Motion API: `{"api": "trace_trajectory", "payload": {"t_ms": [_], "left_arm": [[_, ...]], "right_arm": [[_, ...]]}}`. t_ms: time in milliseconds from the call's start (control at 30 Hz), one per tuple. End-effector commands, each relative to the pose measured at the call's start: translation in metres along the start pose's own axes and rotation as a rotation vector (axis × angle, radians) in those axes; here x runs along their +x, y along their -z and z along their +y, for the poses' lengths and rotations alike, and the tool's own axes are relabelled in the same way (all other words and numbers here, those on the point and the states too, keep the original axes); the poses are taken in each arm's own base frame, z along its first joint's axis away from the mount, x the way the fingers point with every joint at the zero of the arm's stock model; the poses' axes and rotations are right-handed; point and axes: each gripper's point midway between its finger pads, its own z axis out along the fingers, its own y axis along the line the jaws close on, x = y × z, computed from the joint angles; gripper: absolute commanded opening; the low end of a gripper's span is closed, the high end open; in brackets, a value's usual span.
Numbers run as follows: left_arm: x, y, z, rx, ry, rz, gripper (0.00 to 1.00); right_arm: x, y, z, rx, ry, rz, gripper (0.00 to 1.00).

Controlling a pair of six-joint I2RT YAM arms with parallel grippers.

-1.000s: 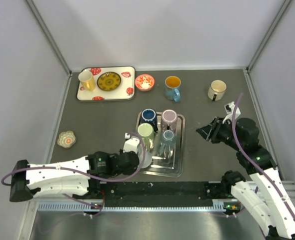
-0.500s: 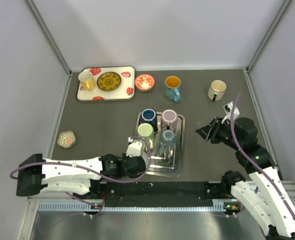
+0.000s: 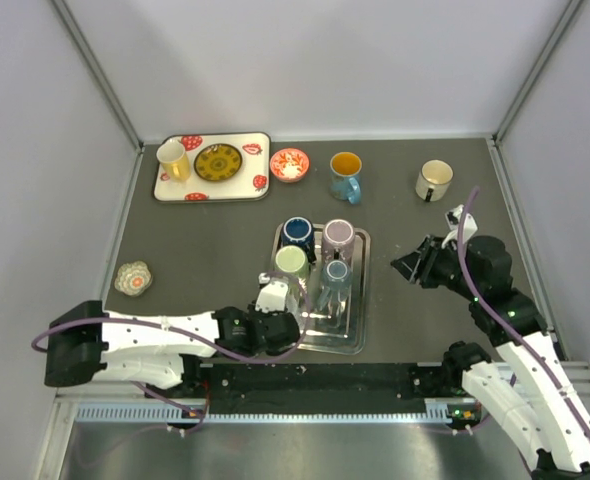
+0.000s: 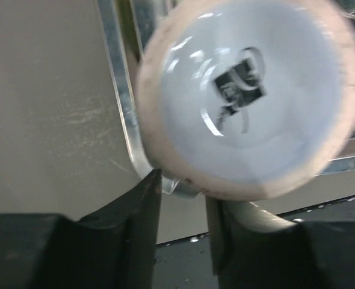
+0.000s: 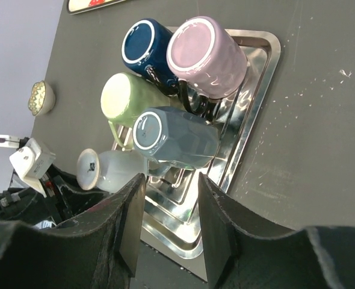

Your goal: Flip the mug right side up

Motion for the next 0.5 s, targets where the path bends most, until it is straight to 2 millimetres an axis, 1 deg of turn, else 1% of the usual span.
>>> {"api": "trace_trajectory", "payload": {"t_ms": [0, 33, 67, 100, 133, 233, 267, 300, 333, 367, 400, 433, 467], "left_arm": [[-0.001, 0.008, 0.016, -0.062, 0.017, 0.001, 0.44], [-0.004, 0.012, 0.016, -0.053, 0.027, -0.006, 0.50], [-0.006, 0.018, 0.018, -0.059, 0.026, -0.007, 0.52], [-0.009, 0.023, 0.018, -0.050, 0.029, -0.013, 0.57], [-0.014, 0.030, 0.017, -0.028, 0.041, -0.027, 0.74], [-0.025, 0.049, 0.022, -0.001, 0.061, -0.053, 0.79], [-0.034, 0.057, 0.019, 0.018, 0.076, -0.071, 0.79], [-0.039, 0.065, 0.025, 0.022, 0.083, -0.093, 0.79], [-0.045, 0.070, 0.026, 0.029, 0.091, -0.109, 0.79], [-0.054, 0.078, 0.025, 0.048, 0.092, -0.134, 0.79], [-0.064, 0.086, 0.028, 0.065, 0.106, -0.174, 0.79], [-0.069, 0.090, 0.028, 0.076, 0.106, -0.195, 0.79], [-0.078, 0.096, 0.029, 0.088, 0.097, -0.227, 0.79]], "right_arm": [[-0.015, 0.001, 0.006, -0.008, 0.033, -0.041, 0.41], [-0.017, 0.001, 0.005, 0.000, 0.032, -0.045, 0.43], [-0.017, 0.000, 0.005, 0.007, 0.037, -0.037, 0.45], [-0.022, 0.001, 0.006, 0.010, 0.041, -0.044, 0.47], [-0.023, 0.001, 0.005, 0.023, 0.045, -0.044, 0.50], [-0.033, -0.004, 0.001, 0.071, 0.045, -0.036, 0.60], [-0.038, -0.006, -0.001, 0.091, 0.047, -0.038, 0.61], [-0.046, -0.011, -0.001, 0.115, 0.049, -0.030, 0.64], [-0.054, -0.013, -0.008, 0.166, 0.054, -0.042, 0.64], [-0.060, -0.015, -0.014, 0.210, 0.064, -0.045, 0.65], [-0.077, -0.015, -0.014, 0.245, 0.075, -0.075, 0.65], [-0.085, -0.022, -0.032, 0.343, 0.079, -0.082, 0.66], [-0.092, -0.027, -0.038, 0.386, 0.104, -0.086, 0.66]]}}
